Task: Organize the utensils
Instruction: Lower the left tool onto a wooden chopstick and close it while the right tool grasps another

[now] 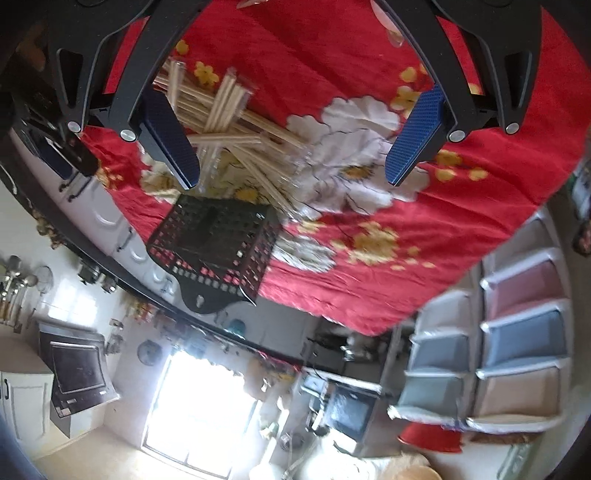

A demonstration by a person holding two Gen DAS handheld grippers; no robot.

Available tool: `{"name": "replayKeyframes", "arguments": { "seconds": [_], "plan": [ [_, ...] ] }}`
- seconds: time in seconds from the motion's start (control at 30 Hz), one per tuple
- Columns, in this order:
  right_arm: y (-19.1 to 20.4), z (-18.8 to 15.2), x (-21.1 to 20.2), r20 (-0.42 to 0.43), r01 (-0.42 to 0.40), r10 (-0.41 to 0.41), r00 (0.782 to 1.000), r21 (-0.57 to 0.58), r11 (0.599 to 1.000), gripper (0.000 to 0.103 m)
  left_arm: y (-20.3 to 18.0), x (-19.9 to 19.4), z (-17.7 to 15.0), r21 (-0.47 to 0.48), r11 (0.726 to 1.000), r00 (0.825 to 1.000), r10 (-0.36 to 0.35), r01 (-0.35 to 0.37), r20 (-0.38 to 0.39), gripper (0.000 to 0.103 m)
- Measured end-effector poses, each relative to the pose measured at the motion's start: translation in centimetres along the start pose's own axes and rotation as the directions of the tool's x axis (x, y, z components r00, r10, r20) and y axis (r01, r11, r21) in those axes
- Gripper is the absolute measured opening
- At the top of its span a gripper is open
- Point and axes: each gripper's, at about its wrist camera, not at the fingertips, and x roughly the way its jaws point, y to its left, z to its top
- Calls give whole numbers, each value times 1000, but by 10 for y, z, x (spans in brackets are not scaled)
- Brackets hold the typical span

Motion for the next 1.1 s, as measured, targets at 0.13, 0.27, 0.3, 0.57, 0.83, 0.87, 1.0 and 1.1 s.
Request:
{"name": "replayKeyframes", "arguments": {
  "seconds": [0.13,0.27,0.3,0.57,0.83,0.87,1.0,1.1],
  "plan": [
    [-10,1,11,-45,13,-12,999,11,1000,97,-5,13,-2,-8,997,995,-75,75,-66,93],
    [-21,-1,21,-88,38,-36,995,25,999,97,-11,29,-5,-22,992,983,-126,124,-134,91],
    [-24,-2,23,-99,43,-39,994,29,999,97,-13,32,-7,-15,991,980,-134,133,-149,88],
    [-43,-12,43,-202,50,-34,979,73,996,97,-20,56,-16,-9,987,951,-157,160,-265,70],
    [-47,-19,56,-264,43,-19,964,86,995,97,-21,71,-18,-42,981,927,-193,189,-322,59],
    [-46,-20,57,-270,43,-19,963,83,996,97,-22,73,-18,-44,980,925,-196,193,-325,58],
    [-46,-24,66,-315,33,-4,949,88,996,88,-21,79,-18,-75,976,913,-216,203,-345,50],
    [-47,-28,76,-358,23,15,934,104,994,81,-20,81,-17,-85,977,912,-215,197,-349,43]
  ]
}}
